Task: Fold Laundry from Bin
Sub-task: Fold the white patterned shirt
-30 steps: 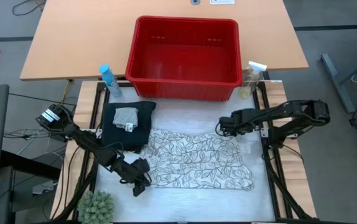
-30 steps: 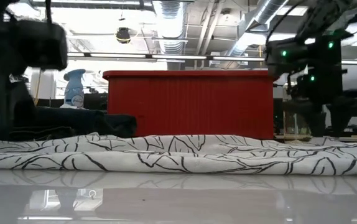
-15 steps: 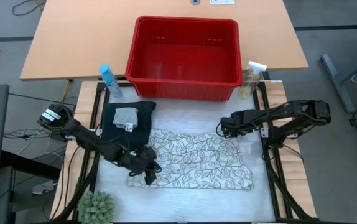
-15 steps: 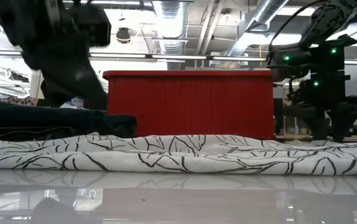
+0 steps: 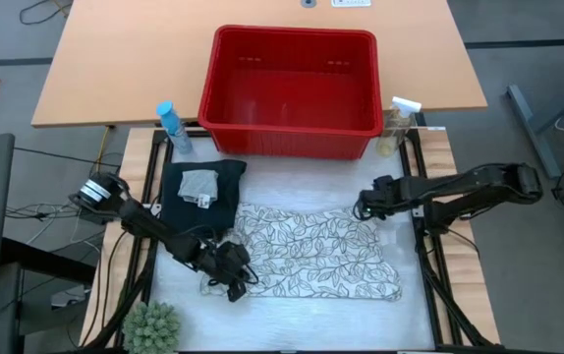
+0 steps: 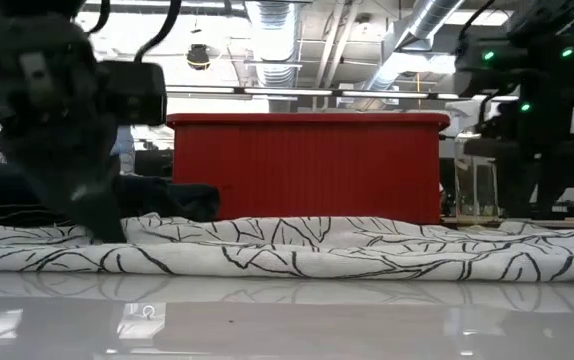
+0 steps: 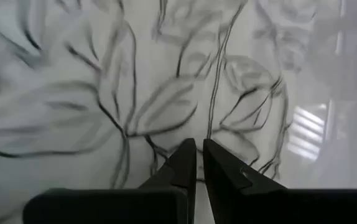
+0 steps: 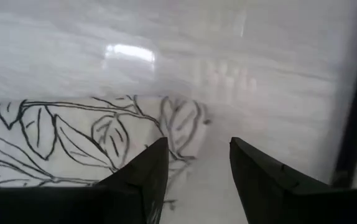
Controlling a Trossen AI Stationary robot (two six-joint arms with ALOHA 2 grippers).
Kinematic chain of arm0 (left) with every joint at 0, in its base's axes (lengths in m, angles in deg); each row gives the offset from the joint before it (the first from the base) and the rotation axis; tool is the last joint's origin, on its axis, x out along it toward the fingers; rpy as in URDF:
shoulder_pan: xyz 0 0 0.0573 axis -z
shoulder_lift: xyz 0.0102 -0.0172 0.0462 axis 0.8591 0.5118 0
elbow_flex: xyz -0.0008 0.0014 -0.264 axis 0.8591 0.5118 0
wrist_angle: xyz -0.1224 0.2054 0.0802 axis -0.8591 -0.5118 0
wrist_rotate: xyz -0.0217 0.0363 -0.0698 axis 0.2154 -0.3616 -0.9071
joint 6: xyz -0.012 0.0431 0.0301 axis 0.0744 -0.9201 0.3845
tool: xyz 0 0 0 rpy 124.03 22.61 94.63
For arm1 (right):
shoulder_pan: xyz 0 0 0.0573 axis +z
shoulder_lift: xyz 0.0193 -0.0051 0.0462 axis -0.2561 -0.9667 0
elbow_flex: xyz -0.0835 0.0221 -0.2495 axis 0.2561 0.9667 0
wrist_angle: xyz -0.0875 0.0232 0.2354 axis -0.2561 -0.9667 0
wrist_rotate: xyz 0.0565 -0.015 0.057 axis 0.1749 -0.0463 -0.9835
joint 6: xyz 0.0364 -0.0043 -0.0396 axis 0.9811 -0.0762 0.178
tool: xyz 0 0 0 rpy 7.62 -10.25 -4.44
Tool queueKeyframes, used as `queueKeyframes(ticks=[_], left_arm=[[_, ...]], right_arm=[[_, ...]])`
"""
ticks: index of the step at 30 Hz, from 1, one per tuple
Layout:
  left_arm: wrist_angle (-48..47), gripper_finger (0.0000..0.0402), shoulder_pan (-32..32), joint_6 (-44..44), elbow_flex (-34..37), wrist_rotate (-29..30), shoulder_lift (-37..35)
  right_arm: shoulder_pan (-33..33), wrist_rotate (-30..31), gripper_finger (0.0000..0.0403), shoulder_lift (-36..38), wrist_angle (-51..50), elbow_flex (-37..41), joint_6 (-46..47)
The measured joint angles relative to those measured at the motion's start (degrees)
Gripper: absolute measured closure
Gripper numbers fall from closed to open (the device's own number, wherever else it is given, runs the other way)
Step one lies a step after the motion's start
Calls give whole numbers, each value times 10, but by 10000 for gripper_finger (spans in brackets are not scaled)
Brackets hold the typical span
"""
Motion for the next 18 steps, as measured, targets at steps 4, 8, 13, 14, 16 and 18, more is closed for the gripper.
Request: queueKeyframes(ticks=[4,8,13,14,16,18], left_arm=[[50,384,0,8,-1,-10,32],[61,384,-2,-1,-1,-10,37],[60,384,-4,0,-1,-17,37],[60,384,-4,0,-1,-17,37],[60,384,-4,0,-1,-18,37],[60,384,-4,0,-1,-19,37]], right_arm=[[25,9,211,32,-21,16,46],[26,-18,211,41,10,40,48],[31,-31,211,28,49,67,55],[31,-32,211,27,58,71,56],[30,-33,211,24,75,81,56],[31,-36,212,22,95,87,56]])
